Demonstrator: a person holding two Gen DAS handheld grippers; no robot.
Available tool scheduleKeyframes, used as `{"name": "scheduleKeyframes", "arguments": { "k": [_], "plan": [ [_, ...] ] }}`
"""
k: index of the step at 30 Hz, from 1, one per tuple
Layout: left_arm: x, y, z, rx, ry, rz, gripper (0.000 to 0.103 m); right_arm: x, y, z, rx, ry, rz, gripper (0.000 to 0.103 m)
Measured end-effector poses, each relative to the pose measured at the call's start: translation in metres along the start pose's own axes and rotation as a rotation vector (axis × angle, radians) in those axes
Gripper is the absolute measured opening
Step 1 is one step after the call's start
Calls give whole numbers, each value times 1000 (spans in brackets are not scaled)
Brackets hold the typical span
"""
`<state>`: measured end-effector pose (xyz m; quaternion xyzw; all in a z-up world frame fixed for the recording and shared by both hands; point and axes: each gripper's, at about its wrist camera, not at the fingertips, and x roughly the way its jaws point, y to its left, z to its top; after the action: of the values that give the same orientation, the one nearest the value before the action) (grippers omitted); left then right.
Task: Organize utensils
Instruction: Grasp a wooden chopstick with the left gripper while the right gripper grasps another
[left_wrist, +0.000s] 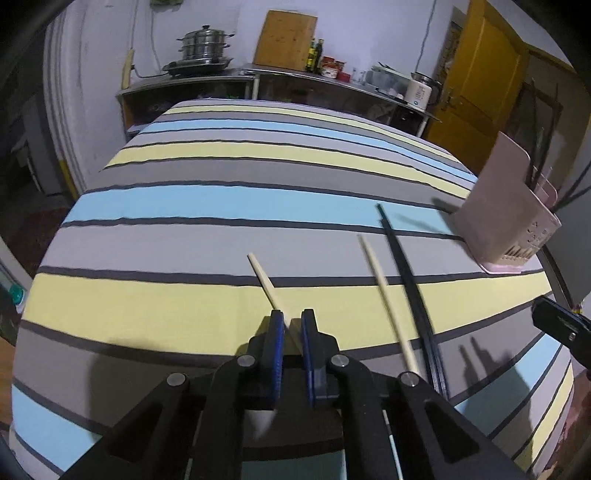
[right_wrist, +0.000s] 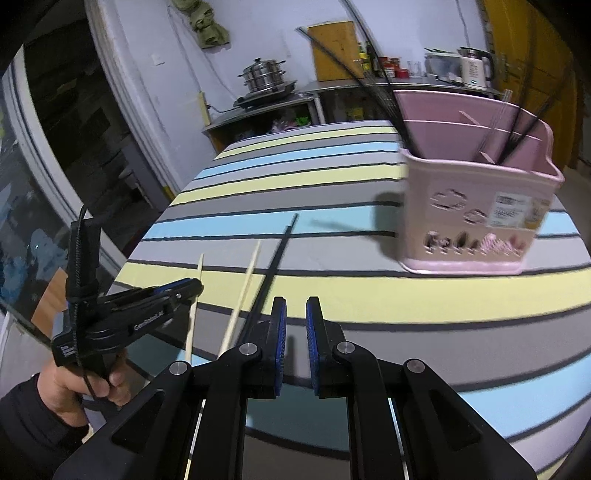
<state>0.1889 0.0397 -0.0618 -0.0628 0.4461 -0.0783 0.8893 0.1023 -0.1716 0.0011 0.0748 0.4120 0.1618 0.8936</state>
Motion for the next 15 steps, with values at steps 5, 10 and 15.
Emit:
{"name": "scheduleKeyframes", "arguments": {
  "k": [5,10,15],
  "plan": [
    [-3,21,3,-65,10,-8,10,27,20,12,-37,29,38,11],
    [2,31,11,-118,15,-26,10,59,36,24,-62,64,61,11],
    [8,35,19,-143,12,-24,10,89,42,32,-74,96,53,11]
  ]
}}
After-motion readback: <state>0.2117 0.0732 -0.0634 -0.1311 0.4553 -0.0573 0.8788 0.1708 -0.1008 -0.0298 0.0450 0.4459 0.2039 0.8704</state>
